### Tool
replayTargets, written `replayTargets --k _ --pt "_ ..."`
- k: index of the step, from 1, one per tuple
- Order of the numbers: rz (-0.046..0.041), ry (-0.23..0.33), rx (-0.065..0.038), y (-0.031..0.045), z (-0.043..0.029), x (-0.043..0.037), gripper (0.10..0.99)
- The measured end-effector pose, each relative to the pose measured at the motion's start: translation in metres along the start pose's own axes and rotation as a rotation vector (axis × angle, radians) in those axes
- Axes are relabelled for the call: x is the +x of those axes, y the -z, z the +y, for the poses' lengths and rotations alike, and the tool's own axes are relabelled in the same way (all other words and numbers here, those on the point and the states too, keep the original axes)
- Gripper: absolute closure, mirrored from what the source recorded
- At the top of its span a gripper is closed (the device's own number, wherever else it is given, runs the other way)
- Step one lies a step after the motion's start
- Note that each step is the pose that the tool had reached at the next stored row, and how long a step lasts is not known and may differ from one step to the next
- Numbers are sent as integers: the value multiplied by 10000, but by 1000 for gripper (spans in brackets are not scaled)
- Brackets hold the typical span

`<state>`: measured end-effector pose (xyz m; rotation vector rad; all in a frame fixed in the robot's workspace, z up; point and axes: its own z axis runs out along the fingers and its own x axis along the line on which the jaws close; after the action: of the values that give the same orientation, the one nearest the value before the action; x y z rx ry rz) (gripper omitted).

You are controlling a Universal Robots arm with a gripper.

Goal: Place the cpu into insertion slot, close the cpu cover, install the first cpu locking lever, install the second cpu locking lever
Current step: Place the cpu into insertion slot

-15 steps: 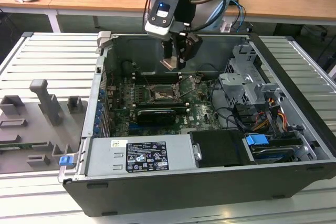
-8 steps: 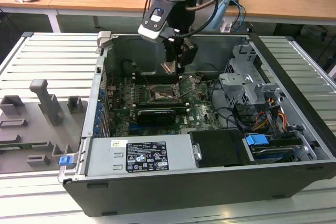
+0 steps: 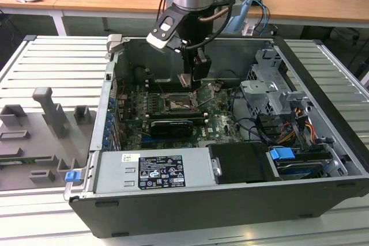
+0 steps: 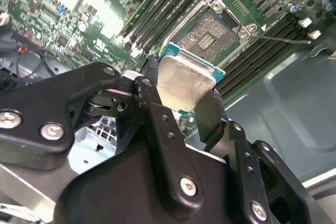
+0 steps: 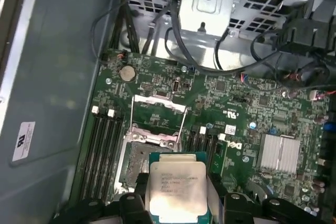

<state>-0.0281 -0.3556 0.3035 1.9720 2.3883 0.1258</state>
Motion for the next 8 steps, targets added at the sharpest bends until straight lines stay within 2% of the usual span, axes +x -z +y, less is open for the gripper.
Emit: replayTargets --k 2,5,8 --pt "-2 -26 -6 -47 -24 4 561" --pt "-24 -41 -106 -97 -117 22 561" --pt "-56 -375 -115 -140 -124 25 561"
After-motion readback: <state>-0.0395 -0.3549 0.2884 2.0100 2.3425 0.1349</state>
